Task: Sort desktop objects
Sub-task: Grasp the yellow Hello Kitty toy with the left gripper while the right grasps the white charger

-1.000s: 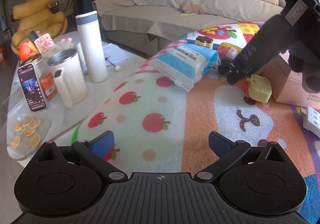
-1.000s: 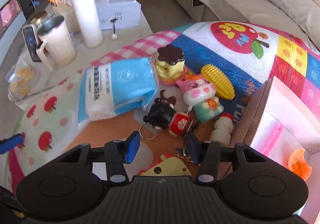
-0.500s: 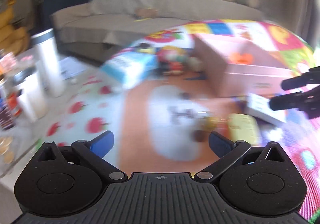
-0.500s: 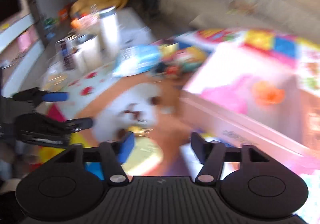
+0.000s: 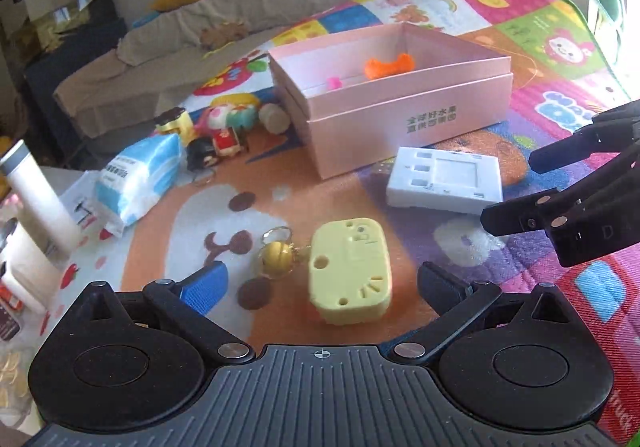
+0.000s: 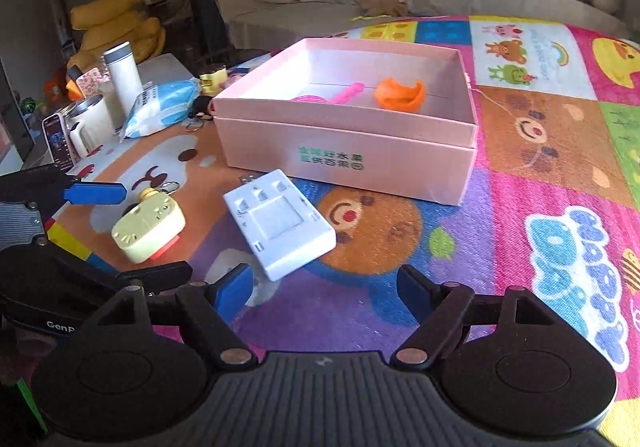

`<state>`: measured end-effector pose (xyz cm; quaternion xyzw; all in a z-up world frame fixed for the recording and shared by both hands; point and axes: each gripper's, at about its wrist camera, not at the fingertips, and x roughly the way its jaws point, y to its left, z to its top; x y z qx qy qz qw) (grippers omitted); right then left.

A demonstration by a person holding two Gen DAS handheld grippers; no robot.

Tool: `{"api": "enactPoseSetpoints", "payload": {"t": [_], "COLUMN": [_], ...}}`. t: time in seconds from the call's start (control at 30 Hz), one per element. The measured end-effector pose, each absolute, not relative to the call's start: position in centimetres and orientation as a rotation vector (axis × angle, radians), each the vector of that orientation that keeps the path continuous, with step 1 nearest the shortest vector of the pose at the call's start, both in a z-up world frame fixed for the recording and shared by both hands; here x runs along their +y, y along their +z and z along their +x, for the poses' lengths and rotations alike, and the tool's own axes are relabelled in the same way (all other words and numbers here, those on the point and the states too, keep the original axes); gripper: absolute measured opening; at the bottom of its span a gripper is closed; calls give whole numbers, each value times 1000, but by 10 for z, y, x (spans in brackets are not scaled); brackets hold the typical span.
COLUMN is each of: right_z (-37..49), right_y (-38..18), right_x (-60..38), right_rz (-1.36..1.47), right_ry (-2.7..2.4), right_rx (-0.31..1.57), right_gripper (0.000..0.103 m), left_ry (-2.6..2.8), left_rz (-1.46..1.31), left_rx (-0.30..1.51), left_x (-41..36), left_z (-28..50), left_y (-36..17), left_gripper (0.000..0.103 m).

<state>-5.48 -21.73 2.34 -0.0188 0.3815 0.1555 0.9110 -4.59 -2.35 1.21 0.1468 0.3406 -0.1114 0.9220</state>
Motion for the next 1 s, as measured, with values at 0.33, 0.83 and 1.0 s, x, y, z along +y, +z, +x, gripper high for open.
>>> {"api": "enactPoseSetpoints", "payload": {"t": [0.33, 0.83, 1.0], "right_z": [-45, -36, -8], "right_y": [26, 28, 17], "right_x": [-233, -205, -179], "right_rz": [-132, -31, -56], "right_ry": [37, 191, 221], "right_rx": [696, 731, 772], "right_gripper": [81, 96, 100], "left_ry": [-129, -209, -220], "left_rz": [235, 139, 141], "left_rx": [708, 698, 699], "left_x": [36, 3, 18], "left_z": [-49, -27, -44], "left_y": [22, 16, 17], "left_gripper": [103, 62, 62]}}
